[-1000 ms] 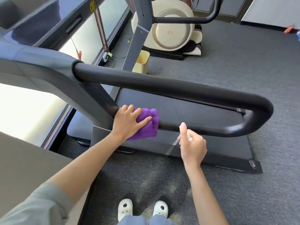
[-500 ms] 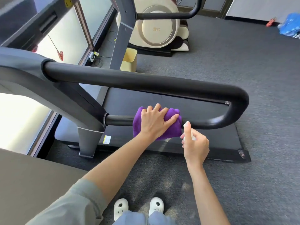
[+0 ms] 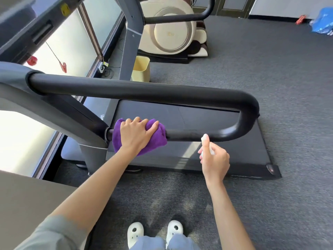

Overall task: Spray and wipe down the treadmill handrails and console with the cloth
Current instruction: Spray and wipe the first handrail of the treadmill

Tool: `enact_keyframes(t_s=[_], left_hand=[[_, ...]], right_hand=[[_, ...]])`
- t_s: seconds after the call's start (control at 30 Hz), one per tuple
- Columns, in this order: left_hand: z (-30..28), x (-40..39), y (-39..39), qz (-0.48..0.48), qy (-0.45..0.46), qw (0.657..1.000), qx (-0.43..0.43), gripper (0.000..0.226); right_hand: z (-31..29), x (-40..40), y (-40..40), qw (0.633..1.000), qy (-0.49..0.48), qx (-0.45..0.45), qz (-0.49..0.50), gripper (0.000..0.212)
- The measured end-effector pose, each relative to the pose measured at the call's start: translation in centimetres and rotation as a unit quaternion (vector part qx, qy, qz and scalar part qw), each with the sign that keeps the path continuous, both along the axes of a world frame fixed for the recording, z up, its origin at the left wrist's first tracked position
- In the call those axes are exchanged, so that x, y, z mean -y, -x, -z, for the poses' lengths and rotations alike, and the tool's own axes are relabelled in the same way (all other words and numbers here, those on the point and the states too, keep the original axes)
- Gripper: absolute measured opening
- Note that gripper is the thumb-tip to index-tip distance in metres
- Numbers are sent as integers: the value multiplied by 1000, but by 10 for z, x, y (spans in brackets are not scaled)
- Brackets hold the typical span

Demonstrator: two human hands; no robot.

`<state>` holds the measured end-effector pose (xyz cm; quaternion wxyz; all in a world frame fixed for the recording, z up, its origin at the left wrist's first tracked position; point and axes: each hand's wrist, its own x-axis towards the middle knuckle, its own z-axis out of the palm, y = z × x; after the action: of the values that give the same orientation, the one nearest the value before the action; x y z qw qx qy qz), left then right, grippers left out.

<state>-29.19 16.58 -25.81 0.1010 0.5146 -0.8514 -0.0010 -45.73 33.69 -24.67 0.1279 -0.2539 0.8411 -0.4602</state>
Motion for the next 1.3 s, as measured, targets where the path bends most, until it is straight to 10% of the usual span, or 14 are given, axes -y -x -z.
enact_keyframes(t_s=[0.37, 0.7, 1.07, 1.3], left_hand=[[-26, -62, 128, 117, -20, 993, -26, 80], [-9, -11, 18, 79, -35, 995, -49, 74], [-26, -76, 165, 205, -14, 976, -68, 77], [-12, -49, 99, 266, -1, 963, -39, 96]], right_hand=[[-7, -35, 45, 1000, 3, 18, 18, 79], [-7, -43, 54, 996, 35, 77, 3, 72], [-2, -66, 66, 994, 42, 89, 39, 70], [-6, -60, 58, 996, 42, 77, 14, 69]])
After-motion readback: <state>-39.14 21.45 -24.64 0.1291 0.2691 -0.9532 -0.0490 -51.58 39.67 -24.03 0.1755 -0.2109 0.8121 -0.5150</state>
